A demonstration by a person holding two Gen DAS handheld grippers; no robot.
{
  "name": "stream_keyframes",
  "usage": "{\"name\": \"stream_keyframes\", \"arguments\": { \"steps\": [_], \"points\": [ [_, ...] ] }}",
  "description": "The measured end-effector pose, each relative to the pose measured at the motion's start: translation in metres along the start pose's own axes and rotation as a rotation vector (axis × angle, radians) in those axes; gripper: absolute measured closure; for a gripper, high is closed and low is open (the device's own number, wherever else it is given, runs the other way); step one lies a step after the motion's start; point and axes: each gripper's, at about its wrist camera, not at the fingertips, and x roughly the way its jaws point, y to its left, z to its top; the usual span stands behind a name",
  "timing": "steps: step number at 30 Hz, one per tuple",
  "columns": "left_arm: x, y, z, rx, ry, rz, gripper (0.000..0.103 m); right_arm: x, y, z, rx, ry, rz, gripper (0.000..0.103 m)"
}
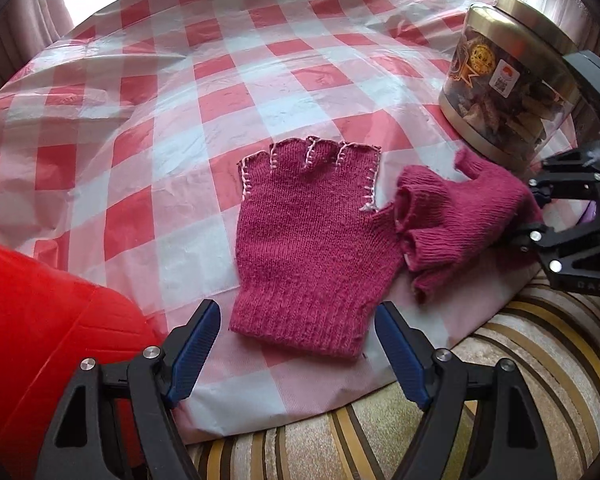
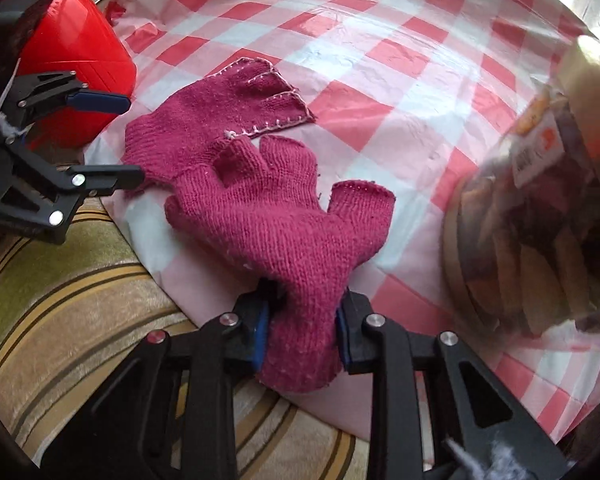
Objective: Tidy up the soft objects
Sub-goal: 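Grasp one pink knit glove with the right tool while the left tool grasps the other, then carry both pink gloves over the box with both tools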
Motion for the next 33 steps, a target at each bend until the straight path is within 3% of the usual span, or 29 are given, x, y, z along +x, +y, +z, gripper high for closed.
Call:
{"name": "stream_keyframes", "arguments": {
  "steps": [5, 7, 10, 12, 15, 17, 25, 33],
  "points": [
    [0.021, 0.004, 0.015, -0.021, 0.048, 0.007, 0.022, -0.024, -0.007, -0.019, 0.061, -0.038, 0.01, 0.072],
    [0.033, 0.007, 0.018, -0.044, 0.096, -0.04, 0.025, -0.034, -0.009, -0.024, 0.078, -0.058, 0.009, 0.072],
    [0.033, 0.008, 0.018, -0.052, 0.093, -0.065, 0.05, -0.046, -0.01, -0.031, 0.096, -0.081, 0.003, 0.072],
    [0.029, 0.001, 0.018, -0.022, 0.085, -0.077, 0.077, -0.053, -0.008, -0.035, 0.11, -0.097, -0.003, 0.072],
    [0.025, -0.008, 0.018, -0.019, 0.091, -0.131, 0.077, -0.066, -0.006, -0.042, 0.123, -0.122, -0.015, 0.072],
    [0.019, -0.015, 0.016, -0.011, 0.077, -0.115, 0.077, -0.075, -0.005, -0.048, 0.134, -0.139, -0.024, 0.072],
    [-0.036, -0.051, 0.007, -0.056, -0.053, -0.158, 0.077, -0.117, -0.008, -0.085, 0.199, -0.211, -0.09, 0.072],
    [-0.081, -0.099, -0.001, -0.008, -0.144, -0.207, 0.077, -0.155, -0.007, -0.126, 0.273, -0.276, -0.153, 0.072]
  ]
}}
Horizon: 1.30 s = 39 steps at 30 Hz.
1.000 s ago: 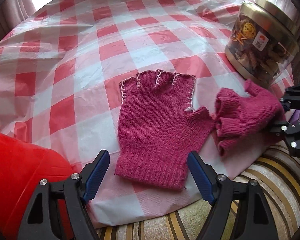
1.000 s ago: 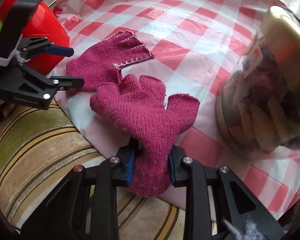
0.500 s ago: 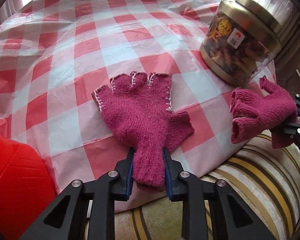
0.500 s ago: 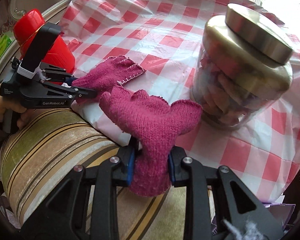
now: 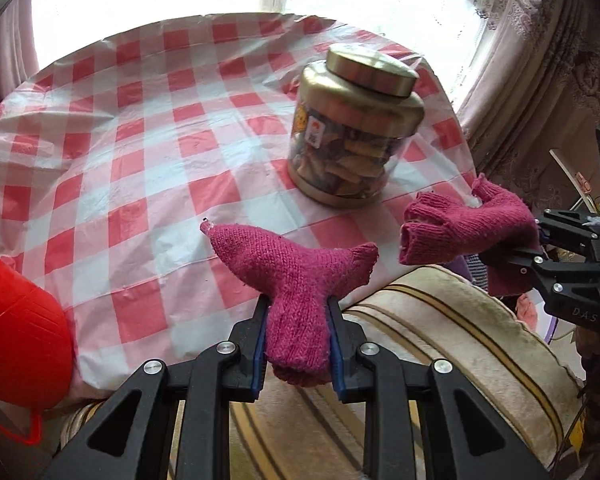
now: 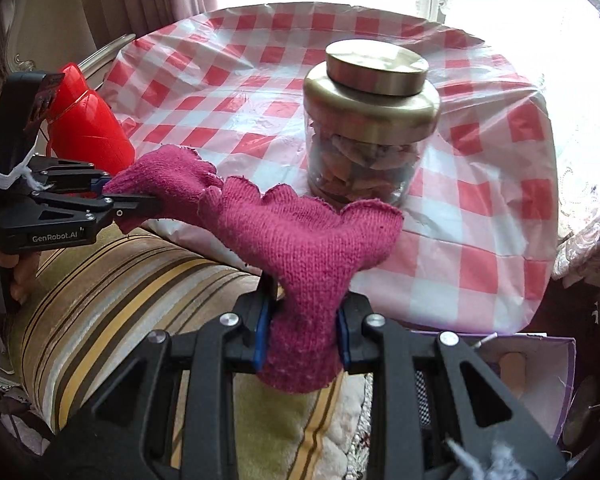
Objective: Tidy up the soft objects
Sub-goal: 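Carry both pink gloves over the box with both tools, then open both tools to drop the pink gloves into the box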
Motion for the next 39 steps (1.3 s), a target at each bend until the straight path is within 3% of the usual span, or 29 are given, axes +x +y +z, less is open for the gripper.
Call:
{"name": "stream_keyframes", "arguments": {
  "steps": [9, 19, 26, 32, 34, 36, 37, 39],
  "points": [
    [-0.025, -0.069, 0.013, 0.104, -0.071, -0.058, 0.077, -0.048, -0.036, -0.036, 0.104, -0.07, -0.072, 0.072],
    [-0.028, -0.158, 0.034, 0.217, -0.122, -0.18, 0.077, -0.102, -0.11, -0.079, 0.281, -0.136, -0.203, 0.072],
    [-0.017, -0.219, 0.044, 0.286, -0.11, -0.265, 0.076, -0.122, -0.15, -0.109, 0.376, -0.133, -0.316, 0.072],
    [-0.004, -0.256, 0.046, 0.317, -0.085, -0.318, 0.074, -0.128, -0.169, -0.129, 0.429, -0.118, -0.363, 0.072],
    [0.001, -0.267, 0.044, 0.328, -0.073, -0.339, 0.066, -0.128, -0.173, -0.136, 0.447, -0.108, -0.381, 0.07],
    [0.012, -0.276, 0.04, 0.329, -0.035, -0.374, 0.033, -0.124, -0.177, -0.144, 0.462, -0.08, -0.396, 0.061],
    [0.02, -0.28, 0.036, 0.331, 0.0, -0.384, 0.03, -0.123, -0.177, -0.148, 0.468, -0.071, -0.4, 0.051],
    [0.036, -0.286, 0.023, 0.349, 0.078, -0.372, 0.029, -0.121, -0.177, -0.156, 0.481, -0.06, -0.405, 0.041]
  ]
}}
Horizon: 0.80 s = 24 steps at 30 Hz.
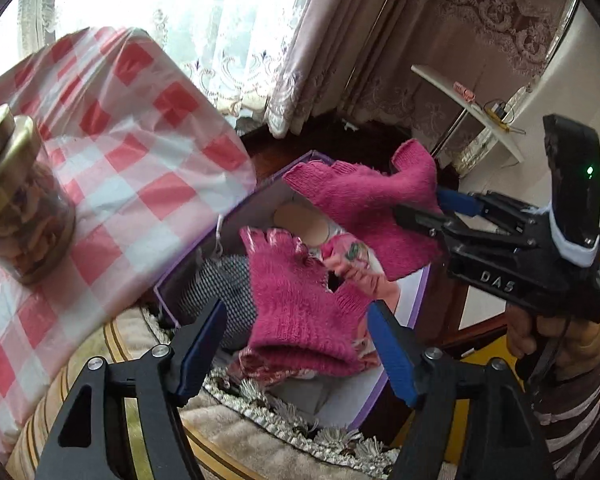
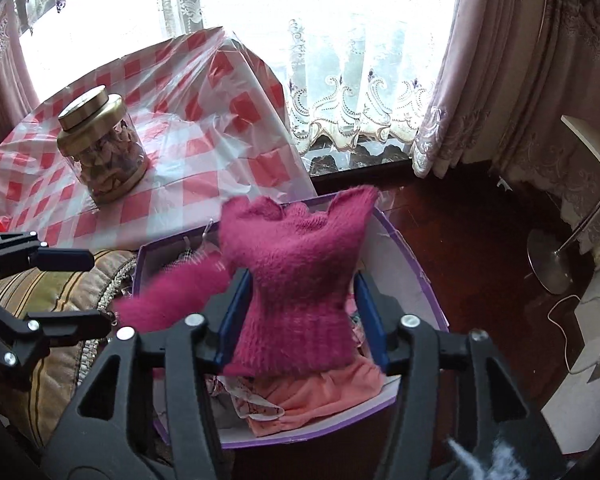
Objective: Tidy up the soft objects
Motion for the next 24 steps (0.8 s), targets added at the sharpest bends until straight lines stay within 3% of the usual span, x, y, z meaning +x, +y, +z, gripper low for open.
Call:
{"name": "stream_keyframes", "arguments": {
  "steps": [2, 4, 12, 16, 20, 24],
  "points": [
    [0.011, 0.001, -0.013, -0.007, 0.055, 0.007, 0.029, 0.001, -0.002, -0.008, 0.012, 0.016, -0.014, 0.033],
    [0.014, 0.006, -0.025, -0.037, 0.087, 0.004, 0.029, 0.002, -0.002, -0.016, 0.029, 0.036, -0.027, 0.033],
    [-0.017, 0.03, -0.071, -0.251, 0.034, -0.019, 0.024, -0.023, 0.01, -0.041, 0.042, 0.04, -0.085, 0.033],
    [-0.025, 0.021, -0.083, -0.227, -0.009, 0.016, 0.017, -0.03, 0.011, -0.044, 0.062, 0.033, -0.087, 0.032],
    [-0.016, 0.01, -0.081, -0.192, 0.007, 0.061, 0.002, -0.034, 0.015, -0.042, 0.049, 0.021, -0.098, 0.032],
    [-0.009, 0.009, -0.078, -0.215, 0.002, 0.046, 0.0, -0.035, 0.018, -0.04, 0.043, 0.015, -0.099, 0.032]
  ]
}}
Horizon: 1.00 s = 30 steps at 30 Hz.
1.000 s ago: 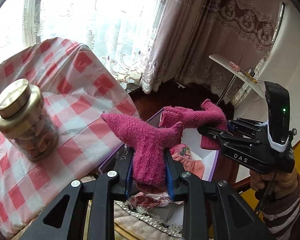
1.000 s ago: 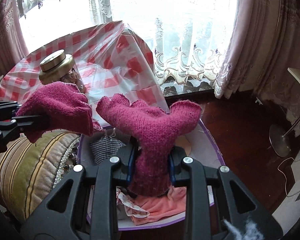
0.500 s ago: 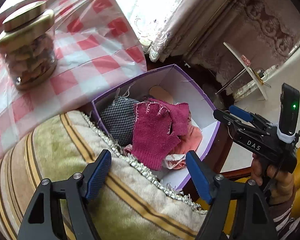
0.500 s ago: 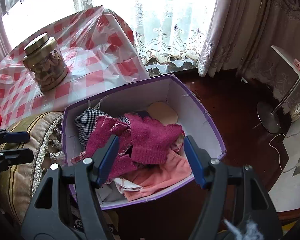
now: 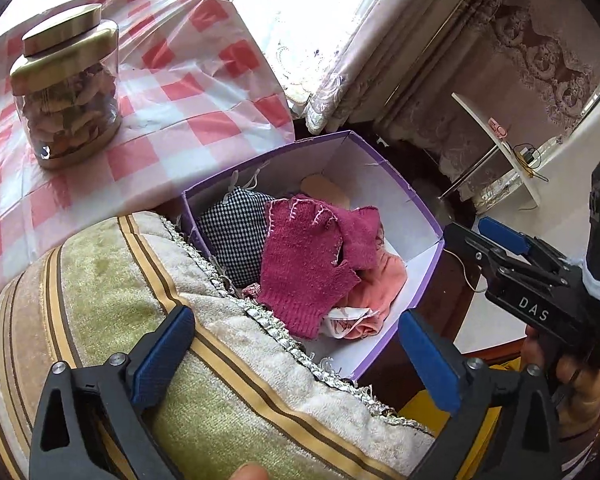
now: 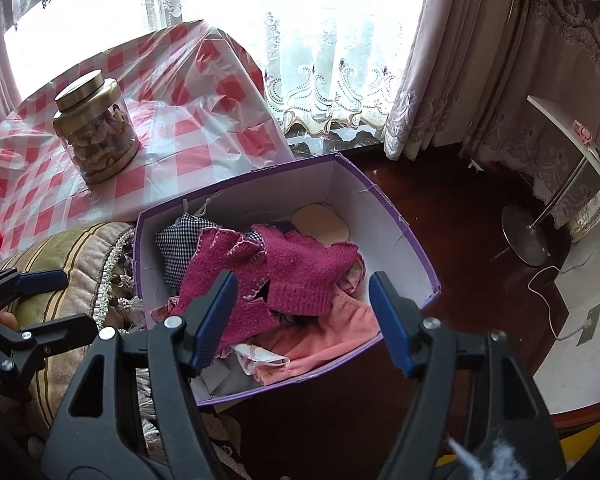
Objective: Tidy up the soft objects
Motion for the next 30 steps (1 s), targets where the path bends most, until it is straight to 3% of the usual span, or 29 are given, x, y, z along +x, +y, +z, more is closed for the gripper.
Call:
{"name": "stream_keyframes", "arguments": {
  "steps": [7, 30],
  "points": [
    [0.006, 0.014, 0.007, -0.082, 0.005, -0.066, 0.0, 0.004, 0.001, 0.0, -0.002, 0.007, 0.004, 0.032],
    [0.008, 0.011, 0.006, -0.068, 0.011, -0.058, 0.0, 0.007, 0.0, -0.002, -0.006, 0.021, 0.016, 0.032]
  ]
}}
